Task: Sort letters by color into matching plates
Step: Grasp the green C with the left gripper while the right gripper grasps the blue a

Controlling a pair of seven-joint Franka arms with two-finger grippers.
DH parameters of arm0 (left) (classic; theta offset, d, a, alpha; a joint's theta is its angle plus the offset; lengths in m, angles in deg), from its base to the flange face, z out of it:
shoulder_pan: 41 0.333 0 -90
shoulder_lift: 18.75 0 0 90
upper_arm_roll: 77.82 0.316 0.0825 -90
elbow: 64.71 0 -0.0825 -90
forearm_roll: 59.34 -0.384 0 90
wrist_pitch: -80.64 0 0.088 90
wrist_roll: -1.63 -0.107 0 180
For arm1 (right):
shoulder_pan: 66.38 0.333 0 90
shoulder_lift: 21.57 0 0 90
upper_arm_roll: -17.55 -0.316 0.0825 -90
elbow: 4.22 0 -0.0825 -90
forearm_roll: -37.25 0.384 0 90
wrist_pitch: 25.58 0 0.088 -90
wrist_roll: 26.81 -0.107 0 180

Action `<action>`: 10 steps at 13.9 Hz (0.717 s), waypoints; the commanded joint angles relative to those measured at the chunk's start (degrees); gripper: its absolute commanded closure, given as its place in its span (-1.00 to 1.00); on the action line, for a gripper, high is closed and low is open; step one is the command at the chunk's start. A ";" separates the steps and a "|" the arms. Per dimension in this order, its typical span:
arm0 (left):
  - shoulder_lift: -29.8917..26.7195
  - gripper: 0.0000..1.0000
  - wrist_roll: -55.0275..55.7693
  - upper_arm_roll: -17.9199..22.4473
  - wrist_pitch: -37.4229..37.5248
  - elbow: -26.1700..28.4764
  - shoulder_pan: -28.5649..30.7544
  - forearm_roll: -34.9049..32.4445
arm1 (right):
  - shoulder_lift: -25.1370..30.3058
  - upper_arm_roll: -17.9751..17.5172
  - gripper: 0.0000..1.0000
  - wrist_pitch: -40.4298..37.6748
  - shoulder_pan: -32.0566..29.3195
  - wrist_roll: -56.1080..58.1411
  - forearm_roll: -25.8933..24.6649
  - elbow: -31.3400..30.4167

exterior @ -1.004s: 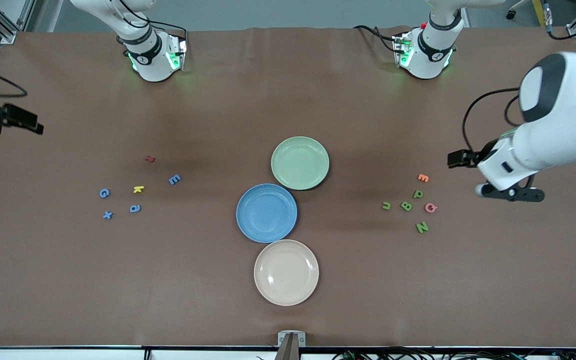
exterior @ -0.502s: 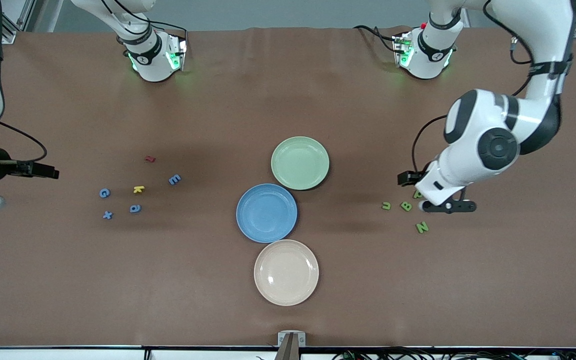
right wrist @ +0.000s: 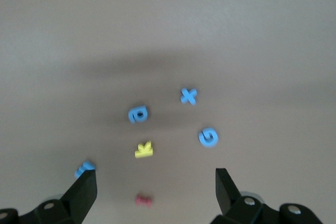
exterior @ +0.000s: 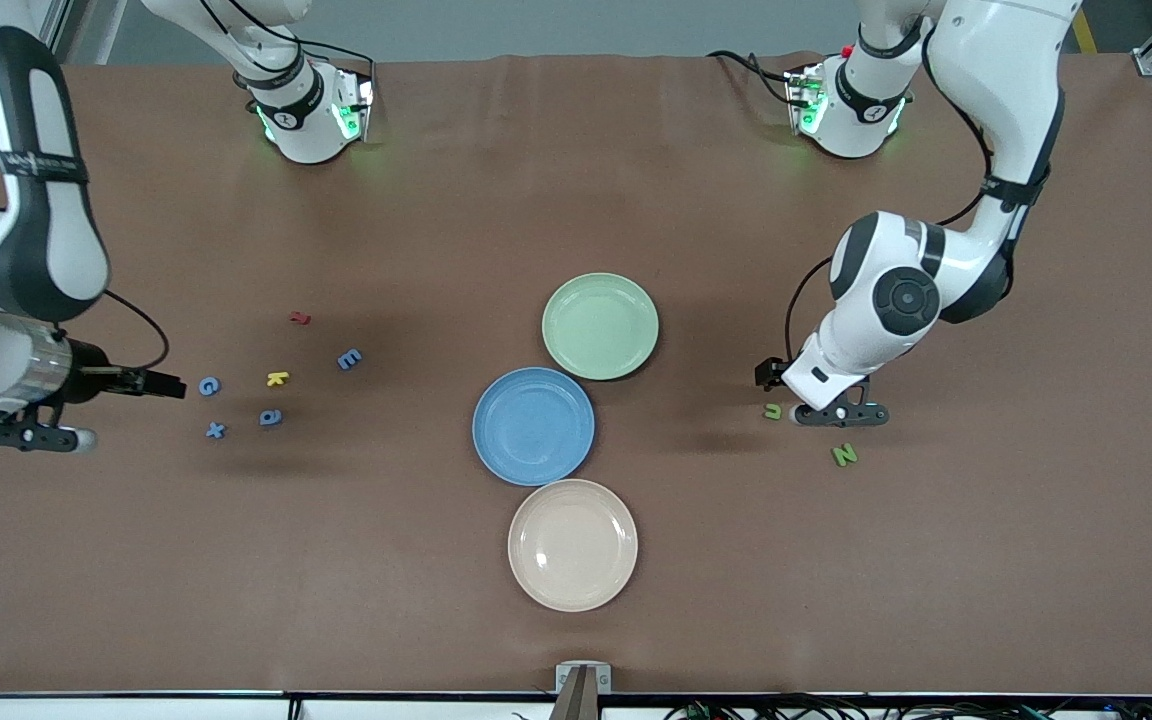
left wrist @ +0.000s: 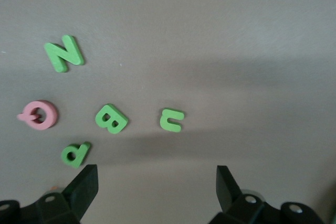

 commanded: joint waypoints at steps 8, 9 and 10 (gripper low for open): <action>7.88 -0.76 1.77 0.44 -11.65 -1.39 -0.62 -2.71 | -5.46 -0.01 -1.00 21.18 3.99 -0.56 0.81 -11.21; 8.23 -0.72 1.77 0.44 -11.65 -1.83 -0.62 -2.89 | -5.99 -0.01 -1.00 22.84 3.99 -0.56 0.81 -12.09; 8.58 -0.68 1.86 0.44 -11.65 -2.18 -0.62 -2.80 | -6.60 -0.01 -1.00 25.99 4.25 -0.56 0.81 -13.58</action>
